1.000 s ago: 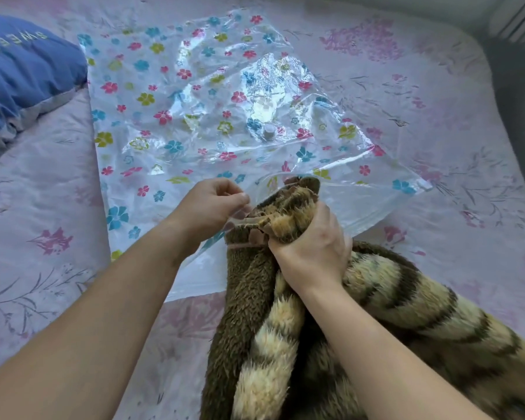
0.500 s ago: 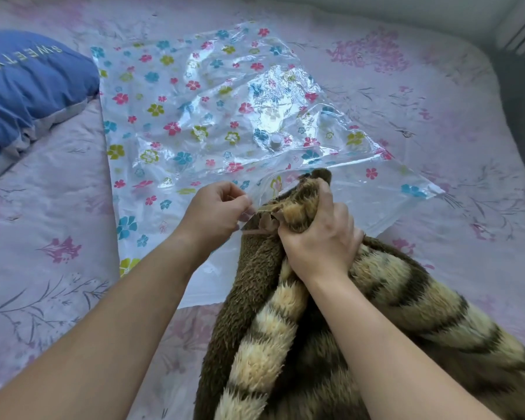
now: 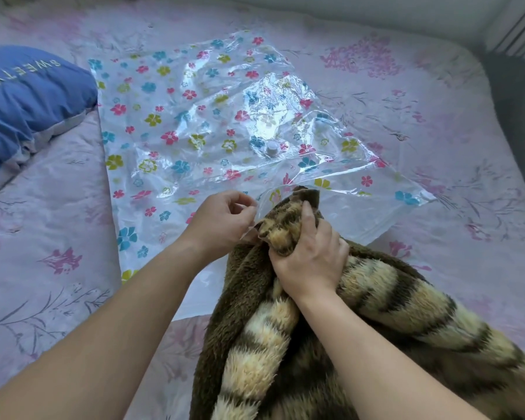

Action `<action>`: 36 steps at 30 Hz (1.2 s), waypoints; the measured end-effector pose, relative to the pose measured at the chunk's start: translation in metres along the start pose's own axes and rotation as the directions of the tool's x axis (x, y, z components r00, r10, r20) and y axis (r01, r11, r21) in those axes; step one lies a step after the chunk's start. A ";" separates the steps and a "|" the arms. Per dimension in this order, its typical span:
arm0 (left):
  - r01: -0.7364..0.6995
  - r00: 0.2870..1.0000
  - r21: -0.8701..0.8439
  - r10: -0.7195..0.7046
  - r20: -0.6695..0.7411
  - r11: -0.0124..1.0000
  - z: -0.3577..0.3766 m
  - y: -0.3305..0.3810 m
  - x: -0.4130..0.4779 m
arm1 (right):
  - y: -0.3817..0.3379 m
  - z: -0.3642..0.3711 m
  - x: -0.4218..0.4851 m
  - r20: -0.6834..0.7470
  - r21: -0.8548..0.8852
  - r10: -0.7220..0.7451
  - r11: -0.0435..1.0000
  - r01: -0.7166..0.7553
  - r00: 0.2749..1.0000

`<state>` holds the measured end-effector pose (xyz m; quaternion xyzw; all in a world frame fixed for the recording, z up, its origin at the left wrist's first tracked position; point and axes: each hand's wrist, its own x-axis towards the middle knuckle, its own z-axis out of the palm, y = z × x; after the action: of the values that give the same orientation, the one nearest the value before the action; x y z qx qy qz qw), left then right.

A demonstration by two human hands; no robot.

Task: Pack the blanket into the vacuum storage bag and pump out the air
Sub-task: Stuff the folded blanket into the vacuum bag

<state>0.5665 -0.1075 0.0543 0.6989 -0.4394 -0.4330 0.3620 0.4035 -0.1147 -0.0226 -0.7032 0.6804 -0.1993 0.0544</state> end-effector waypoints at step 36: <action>-0.238 0.956 0.073 0.247 -0.158 0.968 -0.001 0.016 -0.005 | -0.036 0.026 0.027 0.064 -0.176 -0.186 0.965 0.194 0.981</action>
<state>0.5610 -0.1084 0.0707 0.6827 -0.5014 -0.3137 0.4291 0.4467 -0.1436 -0.0287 -0.7716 0.6236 -0.1243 -0.0130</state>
